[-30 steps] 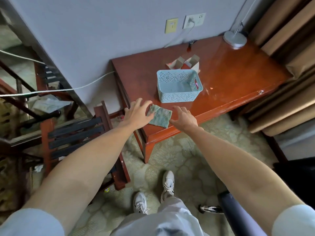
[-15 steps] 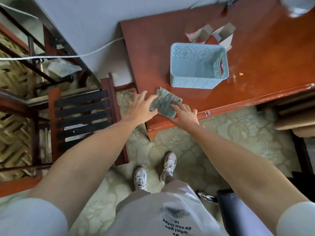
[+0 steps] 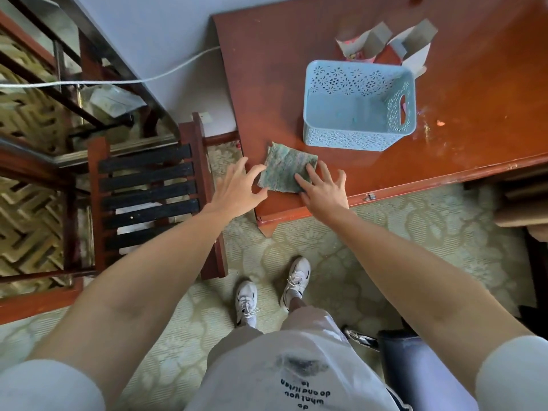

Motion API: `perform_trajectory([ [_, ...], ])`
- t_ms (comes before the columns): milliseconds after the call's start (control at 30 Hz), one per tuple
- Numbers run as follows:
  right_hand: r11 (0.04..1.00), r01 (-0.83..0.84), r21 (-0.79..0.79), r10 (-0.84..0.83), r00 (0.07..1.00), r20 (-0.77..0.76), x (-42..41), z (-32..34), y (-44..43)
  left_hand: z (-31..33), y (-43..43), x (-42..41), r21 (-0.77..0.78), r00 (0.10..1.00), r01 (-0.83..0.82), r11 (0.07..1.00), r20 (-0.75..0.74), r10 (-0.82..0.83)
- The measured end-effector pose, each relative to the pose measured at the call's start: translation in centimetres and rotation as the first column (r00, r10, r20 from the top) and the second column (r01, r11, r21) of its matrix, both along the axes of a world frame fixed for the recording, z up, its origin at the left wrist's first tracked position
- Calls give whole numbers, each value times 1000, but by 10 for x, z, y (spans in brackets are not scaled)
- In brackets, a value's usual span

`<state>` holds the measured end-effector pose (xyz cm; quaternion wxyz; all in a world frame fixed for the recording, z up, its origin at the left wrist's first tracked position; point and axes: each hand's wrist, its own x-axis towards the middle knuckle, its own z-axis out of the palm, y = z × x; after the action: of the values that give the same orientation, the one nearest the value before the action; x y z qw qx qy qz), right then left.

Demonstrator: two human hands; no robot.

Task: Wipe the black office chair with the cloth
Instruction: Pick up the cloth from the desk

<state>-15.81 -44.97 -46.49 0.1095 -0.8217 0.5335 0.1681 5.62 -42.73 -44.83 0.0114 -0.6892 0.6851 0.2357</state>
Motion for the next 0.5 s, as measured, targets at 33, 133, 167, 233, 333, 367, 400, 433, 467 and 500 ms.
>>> perform_trajectory([
  [33, 1000, 7, -6, -7, 1000, 6, 1, 1, 0, 0, 0, 0, 2, 1000, 10, 1000, -20, -10],
  [133, 998, 59, -38, -56, 995, 87, 6, 6, -1, 1, 0, 2, -11, 996, 50, 999, -76, -51],
  [167, 995, 85, -58, -77, 988, 132, 8, 7, -1, 2, 0, 2, -18, 994, 58, 998, -88, -59],
  [233, 985, 156, -74, -133, 960, 246, 11, 11, -3, 3, -3, 1, -31, 992, 78, 997, -102, -80],
  [333, 967, 254, -11, -231, 898, 375, 11, 23, -3, 6, -6, 0, -50, 985, 120, 992, -119, -125],
  [367, 964, 264, -12, -239, 890, 387, 10, 28, -3, 8, -7, 0, -58, 983, 134, 989, -121, -140],
  [400, 962, 271, -23, -240, 887, 395, 9, 33, -1, 10, -7, -1, -69, 981, 149, 987, -116, -156],
  [433, 960, 279, -26, -246, 883, 401, 8, 38, 1, 12, -7, -2, -82, 980, 162, 983, -104, -170],
  [467, 957, 288, -20, -256, 876, 408, 7, 44, 3, 14, -6, -4, -96, 980, 171, 981, -89, -179],
  [500, 954, 300, -6, -270, 868, 416, 6, 48, 5, 16, -5, -5, -115, 980, 175, 978, -79, -185],
])
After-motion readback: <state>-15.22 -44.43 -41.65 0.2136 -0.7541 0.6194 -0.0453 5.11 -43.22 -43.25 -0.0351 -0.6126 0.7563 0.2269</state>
